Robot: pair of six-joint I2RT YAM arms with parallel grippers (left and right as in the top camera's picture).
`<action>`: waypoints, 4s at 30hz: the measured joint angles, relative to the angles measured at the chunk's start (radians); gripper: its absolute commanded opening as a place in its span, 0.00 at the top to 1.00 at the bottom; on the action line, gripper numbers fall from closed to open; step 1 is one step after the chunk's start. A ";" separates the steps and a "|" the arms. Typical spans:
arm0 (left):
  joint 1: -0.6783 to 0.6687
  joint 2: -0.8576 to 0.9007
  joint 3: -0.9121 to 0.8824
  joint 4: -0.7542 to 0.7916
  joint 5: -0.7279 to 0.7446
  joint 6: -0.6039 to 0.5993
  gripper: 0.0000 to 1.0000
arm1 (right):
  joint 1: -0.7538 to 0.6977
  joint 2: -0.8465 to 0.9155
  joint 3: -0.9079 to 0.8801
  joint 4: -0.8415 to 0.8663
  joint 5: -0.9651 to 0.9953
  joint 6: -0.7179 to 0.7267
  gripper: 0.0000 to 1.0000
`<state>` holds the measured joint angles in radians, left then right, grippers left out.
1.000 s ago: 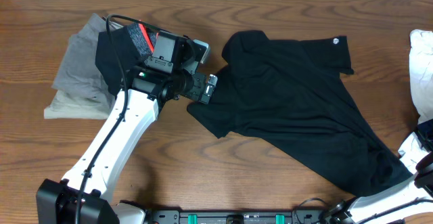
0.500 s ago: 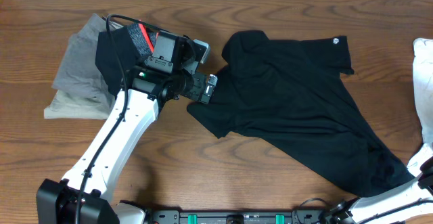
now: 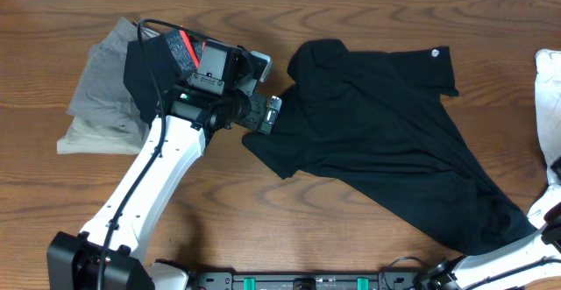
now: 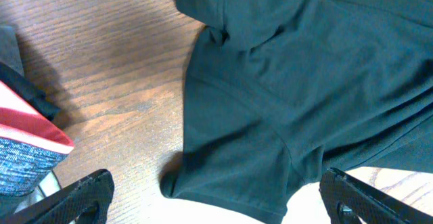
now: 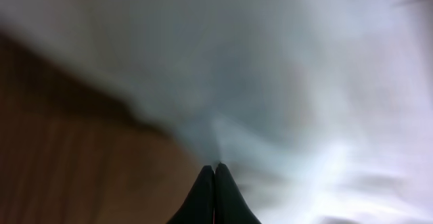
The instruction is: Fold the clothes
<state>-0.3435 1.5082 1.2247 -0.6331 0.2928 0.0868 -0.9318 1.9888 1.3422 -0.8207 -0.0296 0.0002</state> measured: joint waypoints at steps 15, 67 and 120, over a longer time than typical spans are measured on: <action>0.000 0.000 0.000 0.010 0.000 0.000 0.02 | -0.041 0.000 -0.101 0.021 0.491 0.230 0.98; 0.015 0.406 0.001 -0.123 -0.095 -0.002 0.45 | 0.384 0.000 0.141 -0.083 -0.709 -0.166 0.51; 0.257 -0.031 0.054 -0.468 -0.166 -0.222 0.94 | 0.890 0.236 0.134 0.760 -0.245 0.257 0.99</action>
<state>-0.0860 1.4769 1.2789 -1.1015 0.1268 -0.1349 -0.0418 2.2250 1.4757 -0.0605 -0.2745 0.2569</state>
